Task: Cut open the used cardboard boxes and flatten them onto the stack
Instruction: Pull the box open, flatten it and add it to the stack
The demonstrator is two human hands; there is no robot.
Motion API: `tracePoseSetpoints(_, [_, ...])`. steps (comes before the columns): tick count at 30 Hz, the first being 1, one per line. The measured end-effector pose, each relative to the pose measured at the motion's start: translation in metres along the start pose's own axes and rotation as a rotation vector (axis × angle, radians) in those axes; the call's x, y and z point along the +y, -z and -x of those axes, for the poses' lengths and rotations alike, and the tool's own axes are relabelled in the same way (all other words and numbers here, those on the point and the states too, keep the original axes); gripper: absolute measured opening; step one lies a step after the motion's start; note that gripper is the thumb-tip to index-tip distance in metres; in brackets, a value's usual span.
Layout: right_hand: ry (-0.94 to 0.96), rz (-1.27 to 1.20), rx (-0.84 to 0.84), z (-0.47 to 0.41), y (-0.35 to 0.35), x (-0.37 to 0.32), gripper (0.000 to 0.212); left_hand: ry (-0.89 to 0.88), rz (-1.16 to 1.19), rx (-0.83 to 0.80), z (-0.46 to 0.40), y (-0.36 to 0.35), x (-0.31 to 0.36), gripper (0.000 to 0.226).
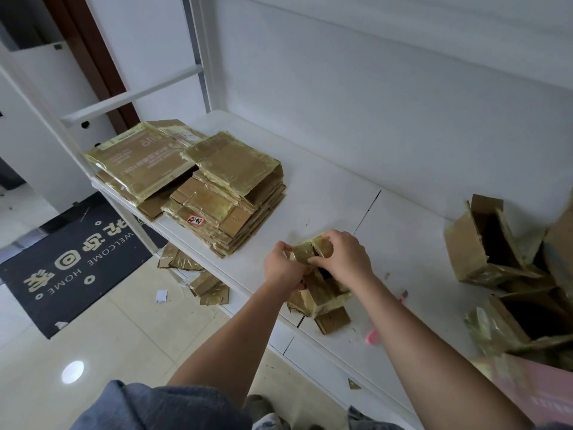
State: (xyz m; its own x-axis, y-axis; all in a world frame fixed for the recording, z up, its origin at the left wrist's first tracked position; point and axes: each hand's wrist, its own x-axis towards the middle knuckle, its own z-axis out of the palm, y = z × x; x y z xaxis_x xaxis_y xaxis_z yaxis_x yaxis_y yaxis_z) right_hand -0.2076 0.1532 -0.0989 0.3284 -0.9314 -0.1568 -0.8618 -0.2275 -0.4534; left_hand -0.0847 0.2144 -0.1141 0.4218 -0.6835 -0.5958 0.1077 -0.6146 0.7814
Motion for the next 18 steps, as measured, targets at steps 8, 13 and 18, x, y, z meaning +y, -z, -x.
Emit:
tracePoseSetpoints(8, [-0.069, -0.355, -0.091, -0.022, 0.018, 0.027, 0.021, 0.012, 0.035, -0.029, -0.008, 0.003, -0.004, 0.041])
tracePoseSetpoints(13, [-0.251, -0.565, -0.080, -0.012, 0.011, 0.056, 0.025, 0.009, 0.026, -0.026, -0.008, 0.000, -0.002, 0.042])
tracePoseSetpoints(18, [-0.067, -0.262, 0.209, 0.004, 0.001, 0.055, 0.027, 0.003, 0.056, -0.037, -0.006, 0.000, -0.001, 0.048])
